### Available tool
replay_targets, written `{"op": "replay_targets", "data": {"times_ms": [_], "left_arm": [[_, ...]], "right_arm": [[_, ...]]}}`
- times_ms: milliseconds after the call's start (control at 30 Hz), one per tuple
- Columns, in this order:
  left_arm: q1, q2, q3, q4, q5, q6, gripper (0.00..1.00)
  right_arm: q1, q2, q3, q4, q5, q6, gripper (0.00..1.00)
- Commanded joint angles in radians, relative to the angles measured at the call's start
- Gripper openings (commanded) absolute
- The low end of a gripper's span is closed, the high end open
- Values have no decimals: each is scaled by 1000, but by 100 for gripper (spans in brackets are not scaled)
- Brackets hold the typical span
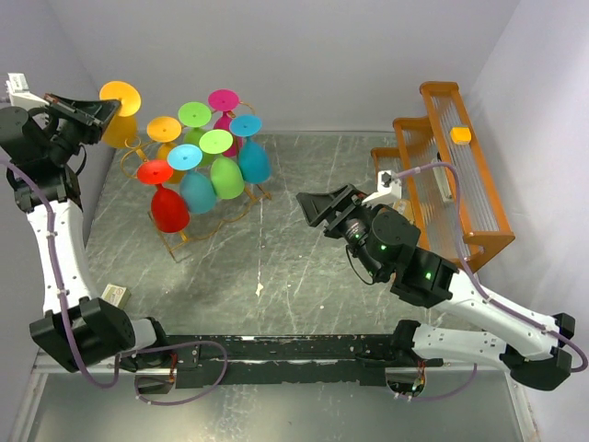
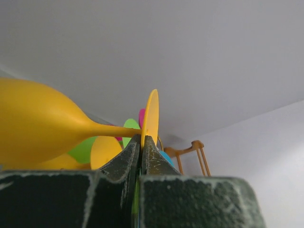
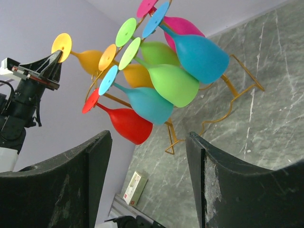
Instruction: Place the wine glass upside down on the wine glass rack
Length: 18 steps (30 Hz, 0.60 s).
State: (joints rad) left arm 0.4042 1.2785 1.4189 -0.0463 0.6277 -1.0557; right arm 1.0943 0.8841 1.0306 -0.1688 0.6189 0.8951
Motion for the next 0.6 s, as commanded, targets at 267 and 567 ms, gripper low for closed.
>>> {"op": "replay_targets", "data": {"times_ms": [267,567], "left_arm": [[47,-43,-90,40,123,13,7],[82,-67,-183,98,200,-42,7]], "right_arm": [[-2,21,-1,-15,-10,27,64],[-1,10,-8,-20,3,24,63]]}}
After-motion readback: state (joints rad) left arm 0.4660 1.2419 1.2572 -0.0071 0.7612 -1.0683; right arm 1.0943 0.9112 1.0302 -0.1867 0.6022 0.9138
